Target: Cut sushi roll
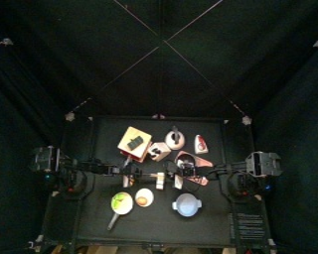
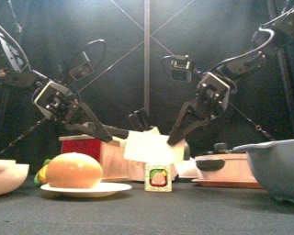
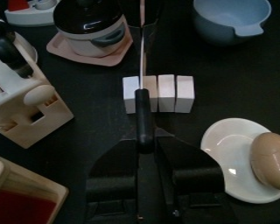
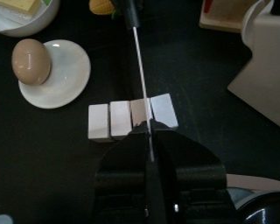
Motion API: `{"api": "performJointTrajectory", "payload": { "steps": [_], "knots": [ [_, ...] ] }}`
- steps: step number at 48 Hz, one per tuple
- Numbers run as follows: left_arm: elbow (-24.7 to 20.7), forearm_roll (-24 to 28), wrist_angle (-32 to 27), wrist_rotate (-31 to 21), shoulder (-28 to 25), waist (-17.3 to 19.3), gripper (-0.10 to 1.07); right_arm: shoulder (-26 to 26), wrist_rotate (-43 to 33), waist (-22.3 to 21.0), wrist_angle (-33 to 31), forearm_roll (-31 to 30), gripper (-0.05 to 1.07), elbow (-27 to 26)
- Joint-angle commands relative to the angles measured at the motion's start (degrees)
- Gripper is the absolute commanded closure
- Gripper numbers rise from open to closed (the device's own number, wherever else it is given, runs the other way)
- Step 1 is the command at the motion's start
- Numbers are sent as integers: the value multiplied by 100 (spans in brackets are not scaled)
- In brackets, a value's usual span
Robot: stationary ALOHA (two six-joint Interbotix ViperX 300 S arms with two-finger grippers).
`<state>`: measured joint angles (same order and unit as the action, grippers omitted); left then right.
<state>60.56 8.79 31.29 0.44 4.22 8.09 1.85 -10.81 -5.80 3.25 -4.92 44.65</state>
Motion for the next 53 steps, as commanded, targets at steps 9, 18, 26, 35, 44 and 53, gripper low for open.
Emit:
{"api": "performJointTrajectory", "payload": {
  "steps": [9, 18, 26, 35, 44, 53],
  "knots": [
    [-88, 0, 18, -9, 26, 35, 55, 149, 9, -105, 9, -18, 59, -70],
    [-88, 9, 18, -9, 26, 35, 55, 114, 9, -114, 9, -9, 59, -62],
    [-88, 9, 18, 0, 18, 35, 55, 105, 9, -123, 9, -18, 59, -62],
    [-88, 9, 18, 0, -26, 35, 55, 62, 9, -149, -26, -18, 59, -53],
    [-88, 9, 18, -9, -53, 35, 55, 9, 9, -158, -53, -18, 59, -53],
    [-79, 9, 18, -9, -70, 35, 55, -62, 9, -158, -53, -18, 59, -62]
  ]
}}
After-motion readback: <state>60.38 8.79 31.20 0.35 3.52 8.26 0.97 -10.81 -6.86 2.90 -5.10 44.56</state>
